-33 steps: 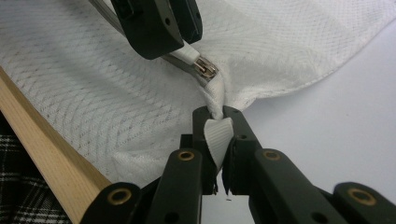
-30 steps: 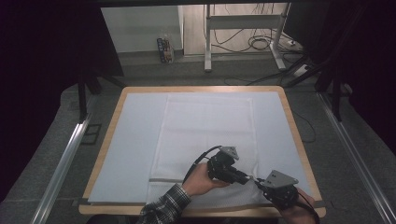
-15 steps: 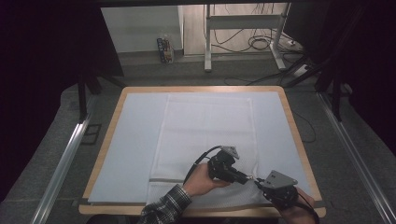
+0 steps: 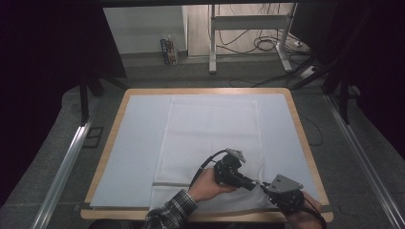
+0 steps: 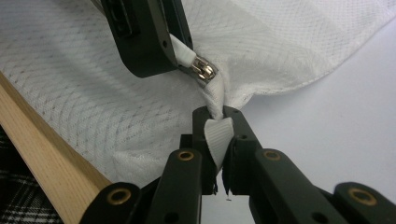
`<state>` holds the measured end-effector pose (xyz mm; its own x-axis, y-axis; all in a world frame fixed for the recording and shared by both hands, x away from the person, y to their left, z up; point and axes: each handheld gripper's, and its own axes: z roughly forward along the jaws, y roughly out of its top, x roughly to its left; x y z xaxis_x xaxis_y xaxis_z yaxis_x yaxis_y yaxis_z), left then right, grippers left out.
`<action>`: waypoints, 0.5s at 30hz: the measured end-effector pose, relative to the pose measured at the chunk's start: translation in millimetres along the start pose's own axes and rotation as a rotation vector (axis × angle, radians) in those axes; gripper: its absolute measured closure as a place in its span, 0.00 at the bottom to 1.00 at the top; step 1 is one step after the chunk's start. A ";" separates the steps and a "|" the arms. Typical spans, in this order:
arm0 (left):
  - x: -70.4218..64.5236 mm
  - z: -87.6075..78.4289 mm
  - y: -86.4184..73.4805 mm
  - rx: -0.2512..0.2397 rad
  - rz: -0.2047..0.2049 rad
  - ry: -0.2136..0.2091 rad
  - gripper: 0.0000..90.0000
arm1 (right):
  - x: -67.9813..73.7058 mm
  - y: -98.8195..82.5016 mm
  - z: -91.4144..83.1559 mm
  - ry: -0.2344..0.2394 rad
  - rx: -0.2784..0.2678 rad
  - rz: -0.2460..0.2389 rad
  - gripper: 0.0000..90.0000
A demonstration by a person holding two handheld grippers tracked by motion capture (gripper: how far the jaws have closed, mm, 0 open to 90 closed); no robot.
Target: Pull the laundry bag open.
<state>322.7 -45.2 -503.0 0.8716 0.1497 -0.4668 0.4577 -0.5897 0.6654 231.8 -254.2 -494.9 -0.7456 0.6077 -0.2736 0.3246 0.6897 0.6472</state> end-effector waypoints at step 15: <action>2.3 -1.7 1.2 0.005 -0.034 0.007 0.95 | 0.9 0.1 1.0 -0.001 0.009 -0.012 0.93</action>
<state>325.6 -44.2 -502.3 0.8566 0.1754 -0.4852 0.4864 -0.5879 0.6463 231.7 -253.2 -495.8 -0.7491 0.5998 -0.2814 0.3214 0.7004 0.6373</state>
